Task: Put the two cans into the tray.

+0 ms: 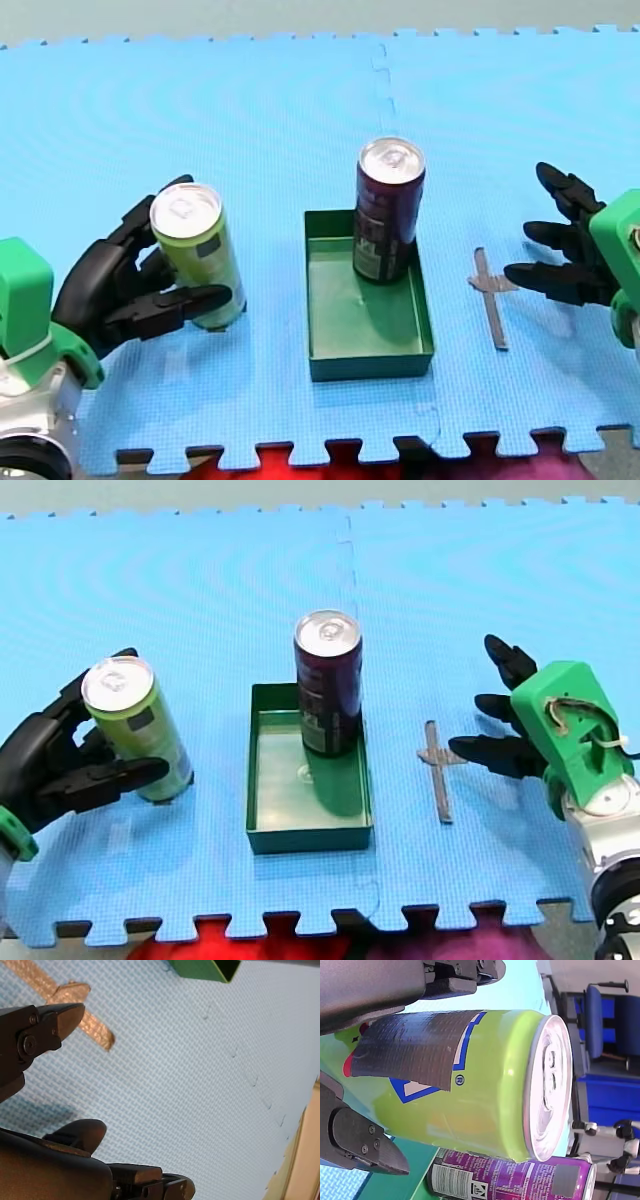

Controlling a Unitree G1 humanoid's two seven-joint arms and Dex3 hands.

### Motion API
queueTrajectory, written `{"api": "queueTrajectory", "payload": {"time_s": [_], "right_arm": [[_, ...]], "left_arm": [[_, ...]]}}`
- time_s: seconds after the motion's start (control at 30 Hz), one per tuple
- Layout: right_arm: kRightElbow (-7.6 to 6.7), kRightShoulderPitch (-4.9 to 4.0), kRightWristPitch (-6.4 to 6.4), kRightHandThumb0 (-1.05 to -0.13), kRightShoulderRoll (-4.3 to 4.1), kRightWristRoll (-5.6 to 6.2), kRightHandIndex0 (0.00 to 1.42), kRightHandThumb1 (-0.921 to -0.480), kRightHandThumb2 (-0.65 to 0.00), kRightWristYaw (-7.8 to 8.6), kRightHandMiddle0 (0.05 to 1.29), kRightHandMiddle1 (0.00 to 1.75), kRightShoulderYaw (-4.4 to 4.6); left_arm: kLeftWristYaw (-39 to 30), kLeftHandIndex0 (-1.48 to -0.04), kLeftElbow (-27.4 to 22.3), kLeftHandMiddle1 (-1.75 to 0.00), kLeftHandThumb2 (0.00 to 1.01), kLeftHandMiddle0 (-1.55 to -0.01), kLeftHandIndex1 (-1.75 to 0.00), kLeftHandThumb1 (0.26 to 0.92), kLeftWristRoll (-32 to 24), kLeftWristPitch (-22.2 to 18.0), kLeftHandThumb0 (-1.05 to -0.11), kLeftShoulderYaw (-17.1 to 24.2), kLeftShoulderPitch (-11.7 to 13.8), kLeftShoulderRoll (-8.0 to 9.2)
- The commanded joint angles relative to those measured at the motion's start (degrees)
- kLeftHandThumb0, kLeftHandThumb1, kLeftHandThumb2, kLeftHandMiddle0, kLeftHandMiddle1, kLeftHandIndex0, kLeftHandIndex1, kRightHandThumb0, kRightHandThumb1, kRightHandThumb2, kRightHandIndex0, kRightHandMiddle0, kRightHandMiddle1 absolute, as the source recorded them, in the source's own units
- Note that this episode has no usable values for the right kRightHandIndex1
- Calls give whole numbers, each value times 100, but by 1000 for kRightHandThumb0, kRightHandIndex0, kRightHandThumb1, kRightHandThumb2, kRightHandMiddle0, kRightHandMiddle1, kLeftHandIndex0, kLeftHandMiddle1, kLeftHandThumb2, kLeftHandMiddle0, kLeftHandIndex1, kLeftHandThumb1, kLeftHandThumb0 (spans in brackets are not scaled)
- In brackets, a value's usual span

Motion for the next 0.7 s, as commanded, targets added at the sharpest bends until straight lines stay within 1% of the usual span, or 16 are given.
{"api": "queueTrajectory", "payload": {"time_s": [0.0,0.27,0.67], "right_arm": [[-11,9,-5,-858,-36,16,252,-782,0,-20,112,0,-12],[-4,19,-6,-846,-44,15,252,-776,0,-28,112,0,-17],[-14,23,-3,-834,-44,22,249,-779,0,-42,111,0,-22]], "left_arm": [[11,-116,14,-23,8,-137,-10,735,5,12,-1048,-4,-42,-5],[25,-124,14,-25,8,-147,-10,742,6,-8,-1048,-7,-37,-39],[52,-135,33,-25,8,-157,-11,752,19,26,-1048,-17,-71,-56]]}}
